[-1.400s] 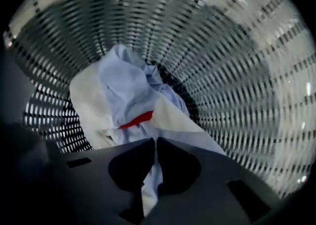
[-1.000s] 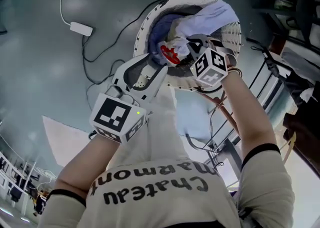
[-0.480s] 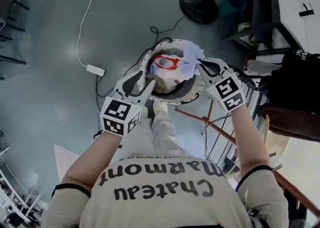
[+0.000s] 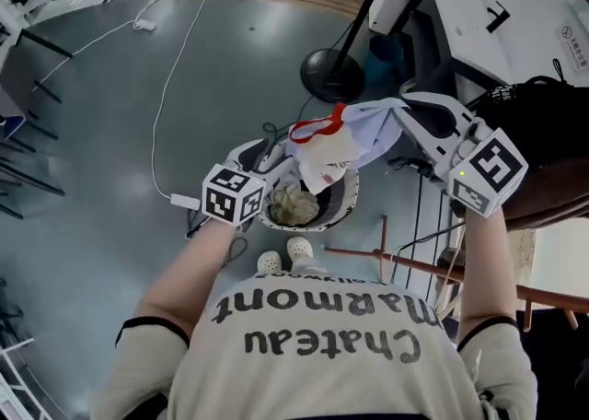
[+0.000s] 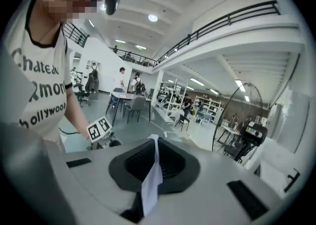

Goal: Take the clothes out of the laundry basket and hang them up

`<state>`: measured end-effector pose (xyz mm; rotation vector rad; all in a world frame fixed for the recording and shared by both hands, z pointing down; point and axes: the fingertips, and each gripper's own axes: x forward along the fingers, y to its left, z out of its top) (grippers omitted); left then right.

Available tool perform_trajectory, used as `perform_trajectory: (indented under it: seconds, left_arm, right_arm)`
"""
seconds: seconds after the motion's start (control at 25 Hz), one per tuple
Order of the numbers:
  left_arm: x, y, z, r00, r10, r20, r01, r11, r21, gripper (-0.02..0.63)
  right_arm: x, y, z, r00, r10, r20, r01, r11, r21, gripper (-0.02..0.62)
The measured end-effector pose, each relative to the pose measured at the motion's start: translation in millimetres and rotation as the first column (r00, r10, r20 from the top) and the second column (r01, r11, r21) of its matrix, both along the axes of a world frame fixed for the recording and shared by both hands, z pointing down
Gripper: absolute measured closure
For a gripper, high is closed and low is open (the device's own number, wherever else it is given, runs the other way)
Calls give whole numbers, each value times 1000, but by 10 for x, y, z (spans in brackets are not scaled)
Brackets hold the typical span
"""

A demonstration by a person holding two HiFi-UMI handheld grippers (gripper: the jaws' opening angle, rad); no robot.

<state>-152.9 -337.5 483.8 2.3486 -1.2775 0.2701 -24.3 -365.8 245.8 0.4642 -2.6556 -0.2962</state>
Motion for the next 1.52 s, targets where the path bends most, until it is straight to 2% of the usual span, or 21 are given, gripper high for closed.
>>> perform_trajectory:
  seconds: [0.12, 0.2, 0.32, 0.36, 0.4, 0.44, 0.56, 0.64, 0.72, 0.8, 0.92, 1.04, 1.16, 1.2, 1.24, 1.28, 1.32, 1.4, 1.52]
  left_arm:
    - [142, -180, 30, 995, 93, 40, -93, 996, -3, 327]
    - [358, -334, -63, 984, 169, 47, -170, 985, 23, 327]
    - [870, -440, -250, 942, 327, 68, -332, 941, 69, 320]
    - [988, -458, -310, 933, 348, 91, -356, 930, 89, 375]
    - [1060, -473, -384, 930, 352, 103, -363, 925, 113, 549]
    - [1097, -475, -463, 931, 352, 98, -363, 922, 134, 589]
    - [1051, -424, -672, 933, 351, 85, -361, 918, 167, 589]
    - [907, -411, -863, 948, 313, 64, -319, 930, 184, 589]
    - [752, -386, -1124, 963, 268, 6, -264, 944, 196, 591]
    - [638, -317, -1382, 970, 243, -30, -232, 951, 203, 591]
    - [526, -164, -1740, 973, 229, -35, -216, 950, 227, 592]
    - [456, -45, -2100, 975, 215, -49, -193, 939, 285, 592]
    - [437, 52, -2386, 977, 208, -35, -185, 925, 333, 592]
    - [437, 83, -2476, 978, 205, -24, -184, 920, 346, 592]
    - [443, 116, -2562, 979, 202, -15, -184, 916, 355, 592]
    - [458, 153, -2644, 979, 202, -8, -185, 913, 363, 592]
    - [483, 197, -2722, 979, 204, -2, -189, 910, 370, 592]
    - [551, 311, -2880, 977, 213, 6, -199, 900, 389, 592]
    - [630, 531, -3123, 974, 226, 6, -208, 883, 420, 592]
  right_arm:
    - [86, 141, -543, 998, -20, 64, 18, 999, 31, 565]
    - [159, 229, -808, 995, -22, 97, 17, 999, 48, 566]
    - [324, 326, -1027, 993, 12, 117, -20, 997, 69, 566]
    - [391, 340, -1040, 993, 31, 113, -39, 997, 72, 566]
    - [468, 336, -1020, 993, 56, 104, -63, 996, 70, 566]
    - [561, 316, -966, 992, 90, 93, -96, 993, 62, 565]
    - [913, 233, -636, 971, 235, 34, -235, 972, 1, 565]
    - [1125, 236, -323, 948, 319, -19, -320, 945, -74, 565]
    - [1240, 295, 45, 934, 352, -59, -357, 921, -158, 565]
    - [1248, 395, 450, 929, 362, -78, -370, 897, -243, 565]
    - [1105, 592, 968, 930, 362, -69, -362, 861, -358, 565]
    - [888, 754, 1306, 934, 354, -55, -342, 835, -431, 565]
    - [688, 893, 1401, 934, 354, -47, -333, 814, -475, 561]
    - [626, 941, 1355, 936, 351, -21, -315, 809, -496, 541]
    - [562, 995, 1282, 939, 343, 17, -284, 805, -521, 460]
    - [495, 1055, 1190, 943, 329, 59, -246, 803, -543, 341]
    - [425, 1115, 1091, 946, 309, 97, -208, 808, -552, 334]
    - [262, 1217, 901, 954, 259, 148, -147, 840, -522, 334]
    - [-15, 1287, 717, 956, 230, 180, -123, 875, -468, 334]
